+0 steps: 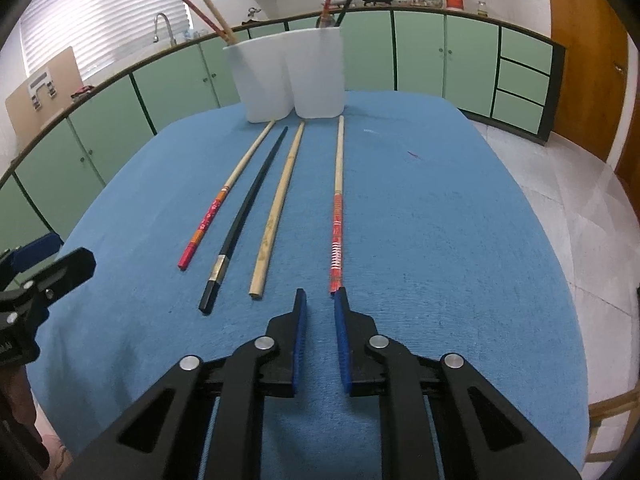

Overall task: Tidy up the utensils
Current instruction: 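Lower the right tool and close it on a red-patterned chopstick, then lower the left tool and close it on another red-patterned chopstick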

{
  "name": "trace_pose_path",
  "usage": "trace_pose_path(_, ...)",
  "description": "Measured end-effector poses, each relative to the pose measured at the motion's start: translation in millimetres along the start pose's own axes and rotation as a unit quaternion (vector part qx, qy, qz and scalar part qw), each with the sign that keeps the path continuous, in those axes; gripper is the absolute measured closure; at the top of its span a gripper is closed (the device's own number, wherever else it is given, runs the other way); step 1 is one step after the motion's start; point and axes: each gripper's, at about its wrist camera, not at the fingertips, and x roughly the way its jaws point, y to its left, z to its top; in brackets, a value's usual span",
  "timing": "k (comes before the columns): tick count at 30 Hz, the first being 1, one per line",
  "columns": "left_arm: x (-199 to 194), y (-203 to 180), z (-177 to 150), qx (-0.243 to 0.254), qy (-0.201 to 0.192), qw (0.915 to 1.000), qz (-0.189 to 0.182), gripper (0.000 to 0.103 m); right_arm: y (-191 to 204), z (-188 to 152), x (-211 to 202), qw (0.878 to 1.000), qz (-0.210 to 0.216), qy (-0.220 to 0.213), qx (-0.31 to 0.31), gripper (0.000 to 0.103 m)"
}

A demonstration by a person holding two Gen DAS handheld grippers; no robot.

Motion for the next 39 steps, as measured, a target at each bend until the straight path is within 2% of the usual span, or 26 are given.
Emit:
trace_pose_path(10, 2, 0, 1, 0.000, 0.002, 1.0000, -0.002, 0.010, -5, 2, 0, 1.000, 0.002, 0.000, 0.017, 0.089)
trace_pose_path(21, 3, -4, 3, 0.001, 0.004, 1.0000, -0.006, 0.010, 0, 4, 4, 1.000, -0.003, 0.006, 0.002, 0.089)
trace_pose_path(22, 4, -5, 3, 0.001, 0.004, 1.0000, -0.007, 0.010, 2, 4, 4, 1.000, -0.008, 0.007, -0.002, 0.089)
trace_pose_path(24, 5, -6, 4, 0.001, 0.004, 0.9999, -0.010, 0.010, 5, 4, 5, 1.000, -0.014, 0.007, -0.008, 0.097)
trace_pose_path(34, 24, -21, 8, -0.005, 0.016, 0.9996, -0.024, 0.011, -11, 5, -1, 1.000, -0.013, 0.004, 0.013, 0.097)
trace_pose_path(35, 28, -23, 8, -0.005, 0.020, 0.9995, -0.025, 0.011, -14, 5, -3, 1.000, -0.011, 0.003, 0.016, 0.097)
trace_pose_path(37, 36, -27, 8, -0.002, 0.028, 0.9993, -0.023, 0.024, -18, 5, -3, 1.000, -0.009, 0.003, 0.019, 0.097)
trace_pose_path(39, 46, -30, 7, 0.001, 0.042, 0.9988, -0.024, 0.029, -19, 5, -3, 1.000, -0.007, 0.003, 0.020, 0.097)
